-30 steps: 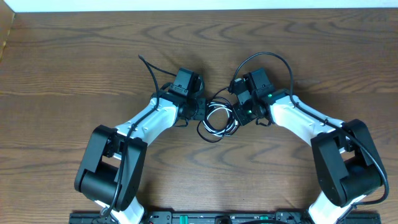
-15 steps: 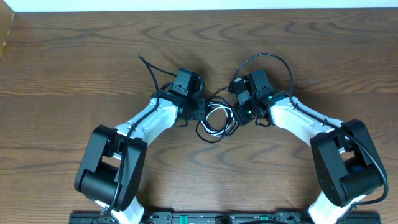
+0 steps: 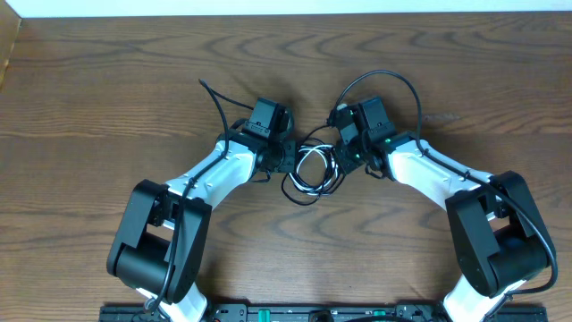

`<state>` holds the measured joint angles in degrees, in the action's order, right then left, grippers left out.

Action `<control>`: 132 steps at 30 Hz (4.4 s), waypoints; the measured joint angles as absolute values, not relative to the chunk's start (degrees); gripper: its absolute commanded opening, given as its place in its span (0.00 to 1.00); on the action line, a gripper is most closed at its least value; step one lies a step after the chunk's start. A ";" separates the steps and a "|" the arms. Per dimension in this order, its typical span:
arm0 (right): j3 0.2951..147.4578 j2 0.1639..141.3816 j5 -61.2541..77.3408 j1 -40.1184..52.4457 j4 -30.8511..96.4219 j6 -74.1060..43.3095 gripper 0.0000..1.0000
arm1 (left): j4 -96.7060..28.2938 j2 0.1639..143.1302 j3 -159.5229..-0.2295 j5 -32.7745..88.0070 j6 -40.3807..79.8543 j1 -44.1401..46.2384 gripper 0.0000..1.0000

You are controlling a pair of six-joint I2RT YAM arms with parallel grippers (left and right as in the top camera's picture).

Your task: Untangle cables

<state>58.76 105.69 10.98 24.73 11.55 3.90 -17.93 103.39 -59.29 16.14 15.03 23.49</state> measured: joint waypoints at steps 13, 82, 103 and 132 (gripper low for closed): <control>58.74 105.69 9.54 24.73 6.55 5.61 0.01 | -17.89 103.39 -59.29 16.14 15.03 23.49 0.38; 58.74 105.69 43.79 15.92 6.11 -1.78 0.71 | -2.52 95.13 -56.27 47.83 32.97 14.24 0.08; 58.74 105.69 58.04 17.76 2.20 -1.93 0.71 | 0.08 95.13 -56.25 49.36 41.06 14.24 0.08; 58.74 105.69 51.81 20.16 -0.49 -3.46 0.62 | 1.17 95.13 -56.27 50.72 60.23 14.24 0.08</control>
